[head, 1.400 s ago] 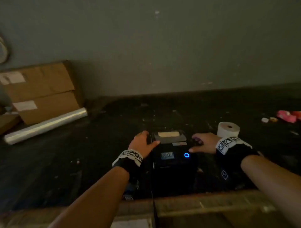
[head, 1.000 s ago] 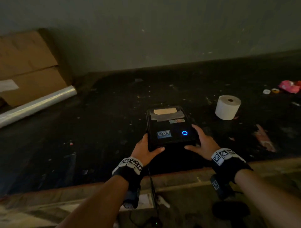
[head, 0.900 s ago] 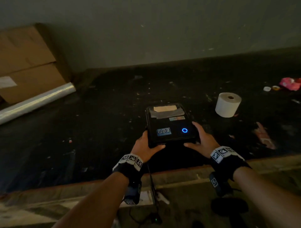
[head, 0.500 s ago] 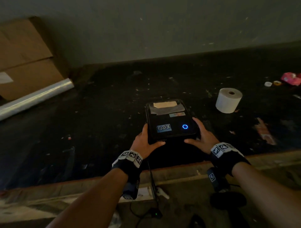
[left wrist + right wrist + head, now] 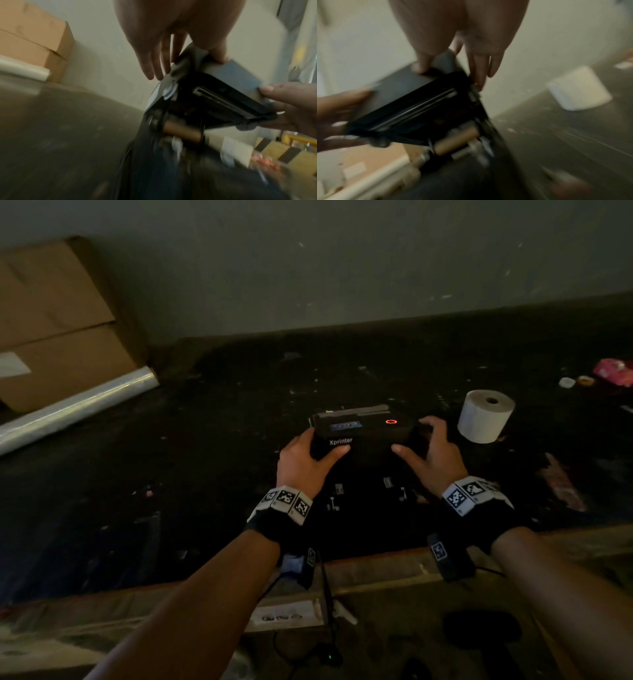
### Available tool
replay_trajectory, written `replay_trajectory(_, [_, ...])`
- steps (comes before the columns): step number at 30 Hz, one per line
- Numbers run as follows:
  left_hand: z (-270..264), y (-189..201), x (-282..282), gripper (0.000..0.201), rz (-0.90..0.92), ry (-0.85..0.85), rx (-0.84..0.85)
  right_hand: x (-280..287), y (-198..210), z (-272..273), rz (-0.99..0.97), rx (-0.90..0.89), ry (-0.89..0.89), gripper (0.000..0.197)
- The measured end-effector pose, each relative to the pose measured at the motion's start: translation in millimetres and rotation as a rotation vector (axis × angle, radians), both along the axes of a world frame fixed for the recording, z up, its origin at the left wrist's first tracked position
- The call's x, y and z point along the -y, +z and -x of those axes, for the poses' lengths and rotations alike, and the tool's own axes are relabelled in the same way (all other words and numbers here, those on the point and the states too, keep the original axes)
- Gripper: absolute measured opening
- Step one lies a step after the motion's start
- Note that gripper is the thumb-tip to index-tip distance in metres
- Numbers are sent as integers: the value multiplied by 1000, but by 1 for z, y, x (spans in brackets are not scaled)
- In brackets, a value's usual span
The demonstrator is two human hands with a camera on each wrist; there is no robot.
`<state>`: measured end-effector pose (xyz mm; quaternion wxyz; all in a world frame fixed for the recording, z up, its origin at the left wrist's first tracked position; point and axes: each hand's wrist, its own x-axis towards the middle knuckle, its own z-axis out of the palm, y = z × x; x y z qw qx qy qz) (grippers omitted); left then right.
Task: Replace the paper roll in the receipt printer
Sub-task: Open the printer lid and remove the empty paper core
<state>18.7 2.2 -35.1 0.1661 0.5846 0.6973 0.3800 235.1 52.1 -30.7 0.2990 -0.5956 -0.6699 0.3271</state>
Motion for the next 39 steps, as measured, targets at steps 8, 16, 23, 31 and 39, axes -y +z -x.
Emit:
replay_trajectory(8, [-1,35,-45,53,-108,169,-49,-36,31,16,-217,209,136,39])
replay_trajectory(16, [12,45,-103,38,-245,139,-138,-108,56,36,-300,265,164,38])
replay_trajectory(23, [29,44,-147,39,-155,148,-108,-152,61,51,-220,229,165,40])
replay_trajectory(31, [34,26,-145,56,-83,104,15,-163,71,30,0,190,277,49])
replay_trajectory(39, [44,-56,-85,61,286,-147,-132,-117,11,2,281,533,450,48])
